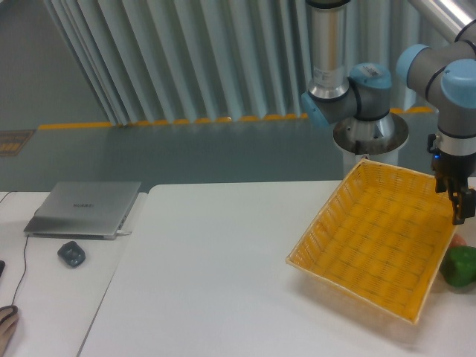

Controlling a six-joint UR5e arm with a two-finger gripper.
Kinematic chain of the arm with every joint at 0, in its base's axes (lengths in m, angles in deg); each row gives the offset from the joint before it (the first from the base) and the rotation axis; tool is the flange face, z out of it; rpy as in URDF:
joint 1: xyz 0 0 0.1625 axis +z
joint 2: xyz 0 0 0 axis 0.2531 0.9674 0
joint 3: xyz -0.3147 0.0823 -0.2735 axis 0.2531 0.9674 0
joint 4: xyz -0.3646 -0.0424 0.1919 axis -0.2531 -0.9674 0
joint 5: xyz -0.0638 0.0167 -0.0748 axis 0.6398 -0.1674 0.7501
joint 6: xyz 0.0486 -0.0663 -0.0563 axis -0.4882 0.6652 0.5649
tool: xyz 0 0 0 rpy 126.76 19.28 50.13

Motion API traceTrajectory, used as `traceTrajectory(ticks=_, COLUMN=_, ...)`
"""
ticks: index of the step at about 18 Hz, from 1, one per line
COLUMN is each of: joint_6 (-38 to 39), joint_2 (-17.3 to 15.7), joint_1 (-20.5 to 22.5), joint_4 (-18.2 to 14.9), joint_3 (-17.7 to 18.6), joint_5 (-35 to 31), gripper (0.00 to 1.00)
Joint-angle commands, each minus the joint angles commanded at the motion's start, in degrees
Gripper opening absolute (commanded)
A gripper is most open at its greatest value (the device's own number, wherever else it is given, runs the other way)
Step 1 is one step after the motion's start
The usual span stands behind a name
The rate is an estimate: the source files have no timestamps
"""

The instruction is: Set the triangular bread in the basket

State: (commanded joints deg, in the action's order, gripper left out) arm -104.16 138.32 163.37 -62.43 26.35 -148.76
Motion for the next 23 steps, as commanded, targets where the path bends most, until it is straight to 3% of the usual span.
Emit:
traceTrajectory(ticks=10, joint_6=-0.2, joint_2=-0.1, joint_1=-0.6, joint_4=0.2, joint_3=-0.6, joint_5=-0.1, gripper=1.00)
traceTrajectory(ticks=14, joint_6=2.0, joint_2=0.2, joint_1=0.0, joint_4=0.4, joint_3=0.7, joint_5=0.4, gripper=1.00)
traceTrajectory(ticks=23, joint_6=1.7, joint_2=0.2, joint_1=4.5, joint_4=1.5, joint_3=1.0, joint_5=1.2, gripper=1.00)
